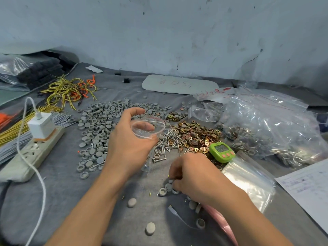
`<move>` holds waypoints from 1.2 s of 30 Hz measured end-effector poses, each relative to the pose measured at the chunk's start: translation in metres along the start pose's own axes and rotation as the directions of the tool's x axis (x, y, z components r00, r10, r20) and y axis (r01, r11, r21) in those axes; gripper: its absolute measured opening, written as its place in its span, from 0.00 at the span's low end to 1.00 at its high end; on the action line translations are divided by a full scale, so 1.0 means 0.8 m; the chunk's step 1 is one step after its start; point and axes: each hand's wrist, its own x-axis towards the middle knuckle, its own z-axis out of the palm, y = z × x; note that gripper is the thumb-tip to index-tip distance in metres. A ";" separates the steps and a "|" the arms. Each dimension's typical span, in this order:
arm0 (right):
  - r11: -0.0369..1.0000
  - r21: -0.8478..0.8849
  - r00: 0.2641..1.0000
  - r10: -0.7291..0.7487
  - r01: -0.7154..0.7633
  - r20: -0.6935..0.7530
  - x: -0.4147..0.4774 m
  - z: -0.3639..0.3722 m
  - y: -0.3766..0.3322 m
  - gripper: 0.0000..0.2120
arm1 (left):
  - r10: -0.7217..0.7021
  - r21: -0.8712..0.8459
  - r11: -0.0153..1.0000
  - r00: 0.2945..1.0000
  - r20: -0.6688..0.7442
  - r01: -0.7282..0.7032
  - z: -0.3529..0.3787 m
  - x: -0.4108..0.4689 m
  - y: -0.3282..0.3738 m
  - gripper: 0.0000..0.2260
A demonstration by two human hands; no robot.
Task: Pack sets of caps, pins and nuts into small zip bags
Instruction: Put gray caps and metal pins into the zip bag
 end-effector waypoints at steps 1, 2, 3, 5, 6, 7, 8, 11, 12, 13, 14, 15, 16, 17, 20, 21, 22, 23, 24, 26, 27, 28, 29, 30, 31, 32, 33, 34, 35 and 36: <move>1.000 -0.006 1.000 0.002 -0.002 0.001 0.000 0.001 -0.002 0.03 | 0.004 0.007 1.000 1.000 0.004 -0.004 0.000 0.000 0.000 0.28; 1.000 -0.018 1.000 0.001 -0.001 0.001 -0.001 0.002 -0.004 0.03 | 0.008 0.015 1.000 1.000 0.007 -0.008 0.000 -0.001 0.000 0.28; 1.000 -0.030 1.000 0.003 -0.003 -0.002 -0.001 0.003 -0.006 0.03 | 0.011 0.019 1.000 1.000 0.010 -0.012 0.000 -0.001 0.000 0.28; 0.999 -0.030 0.999 0.015 -0.016 -0.034 -0.001 0.004 -0.006 0.04 | 0.012 0.027 1.000 1.000 0.012 -0.013 0.000 -0.001 0.001 0.28; 1.000 -0.007 0.997 0.024 -0.024 -0.080 -0.002 0.002 -0.005 0.05 | 0.013 0.033 0.999 1.000 0.012 -0.013 0.000 -0.001 0.001 0.27; 0.999 0.039 0.987 0.031 -0.025 -0.158 -0.002 0.001 -0.004 0.04 | 0.014 0.038 0.999 1.000 0.014 -0.015 -0.001 -0.001 0.001 0.27; 0.994 0.107 0.964 0.034 -0.006 -0.264 -0.003 -0.001 -0.002 0.03 | 0.017 0.041 0.999 1.000 0.019 -0.017 0.000 -0.002 0.002 0.27; 0.918 0.350 0.809 0.060 0.185 -0.585 -0.002 -0.008 0.000 0.02 | 0.030 0.065 0.997 0.999 0.044 -0.033 0.003 -0.004 0.005 0.28; 0.890 0.381 0.761 0.062 0.250 -0.645 -0.001 -0.010 -0.002 0.03 | 0.034 0.081 0.996 0.998 0.056 -0.038 0.006 -0.006 0.007 0.28; 0.877 0.382 0.729 0.055 0.291 -0.682 -0.001 -0.011 -0.005 0.05 | 0.034 0.094 0.995 0.997 0.072 -0.041 0.010 -0.007 0.008 0.28; 0.879 0.364 0.712 0.039 0.310 -0.701 0.000 -0.010 -0.008 0.06 | 0.036 0.110 0.993 0.995 0.096 -0.046 0.015 -0.009 0.010 0.29; 0.887 0.342 0.710 0.022 0.312 -0.704 0.002 -0.009 -0.010 0.06 | 0.043 0.127 0.990 0.992 0.123 -0.059 0.020 -0.011 0.010 0.29; 0.893 0.336 0.728 0.013 0.300 -0.685 0.004 -0.009 -0.013 0.07 | 0.054 0.143 0.987 0.988 0.145 -0.075 0.024 -0.013 0.010 0.30; 0.892 0.356 0.764 0.019 0.279 -0.645 0.005 -0.010 -0.015 0.07 | 0.065 0.154 0.984 0.985 0.160 -0.089 0.026 -0.015 0.010 0.31; 0.884 0.417 0.861 0.032 0.212 -0.507 0.010 -0.017 -0.018 0.08 | 0.099 0.157 0.979 0.976 0.194 -0.131 0.027 -0.016 0.009 0.31; 0.893 0.405 0.877 0.024 0.197 -0.479 0.012 -0.018 -0.018 0.09 | 0.110 0.153 0.978 0.972 0.207 -0.143 0.027 -0.016 0.009 0.31; 0.902 0.391 0.889 0.018 0.184 -0.458 0.014 -0.019 -0.018 0.09 | 0.118 0.150 0.977 0.969 0.218 -0.153 0.027 -0.016 0.009 0.32; 0.905 0.388 0.896 0.015 0.176 -0.443 0.015 -0.019 -0.018 0.10 | 0.122 0.149 0.976 0.966 0.226 -0.159 0.027 -0.016 0.009 0.32; 0.900 0.398 0.900 0.016 0.176 -0.436 0.016 -0.018 -0.018 0.10 | 0.122 0.150 0.976 0.966 0.227 -0.159 0.028 -0.015 0.008 0.32; 0.862 0.459 0.883 0.029 0.215 -0.469 0.017 -0.016 -0.017 0.09 | 0.107 0.152 0.978 0.971 0.214 -0.141 0.029 -0.014 0.007 0.34; 0.825 0.506 0.860 0.050 0.251 -0.507 0.016 -0.016 -0.016 0.09 | 0.096 0.149 0.981 0.974 0.205 -0.128 0.029 -0.013 0.006 0.35; 0.784 0.550 0.827 0.085 0.290 -0.556 0.014 -0.016 -0.014 0.10 | 0.085 0.141 0.984 0.977 0.195 -0.114 0.029 -0.013 0.006 0.35; 0.751 0.578 0.785 0.132 0.319 -0.605 0.012 -0.017 -0.011 0.08 | 0.075 0.126 0.987 0.981 0.179 -0.099 0.028 -0.012 0.005 0.34; 0.743 0.586 0.745 0.181 0.324 -0.642 0.011 -0.019 -0.005 0.07 | 0.066 0.110 0.990 0.986 0.156 -0.084 0.026 -0.010 0.004 0.33; 0.768 0.567 0.724 0.206 0.298 -0.658 0.009 -0.019 0.001 0.06 | 0.056 0.094 0.993 0.990 0.126 -0.068 0.024 -0.009 0.004 0.32; 0.819 0.522 0.737 0.196 0.241 -0.647 0.007 -0.020 0.005 0.08 | 0.042 0.081 0.995 0.995 0.094 -0.049 0.021 -0.008 0.003 0.31; 0.877 0.454 0.785 0.169 0.156 -0.595 0.005 -0.019 0.007 0.12 | 0.024 0.069 0.997 0.998 0.064 -0.028 0.018 -0.006 0.003 0.30; 0.926 0.373 0.852 0.145 0.062 -0.503 0.003 -0.017 0.008 0.15 | 0.003 0.057 0.998 0.999 0.044 -0.005 0.015 -0.004 0.002 0.28; 0.960 0.279 0.912 0.126 -0.013 -0.390 0.000 -0.015 0.007 0.16 | -0.019 0.048 0.999 0.999 0.033 0.018 0.012 -0.002 0.001 0.28; 0.981 0.186 0.957 0.101 -0.051 -0.273 -0.003 -0.011 0.007 0.16 | -0.036 0.048 0.998 0.999 0.028 0.035 0.011 -0.001 0.000 0.28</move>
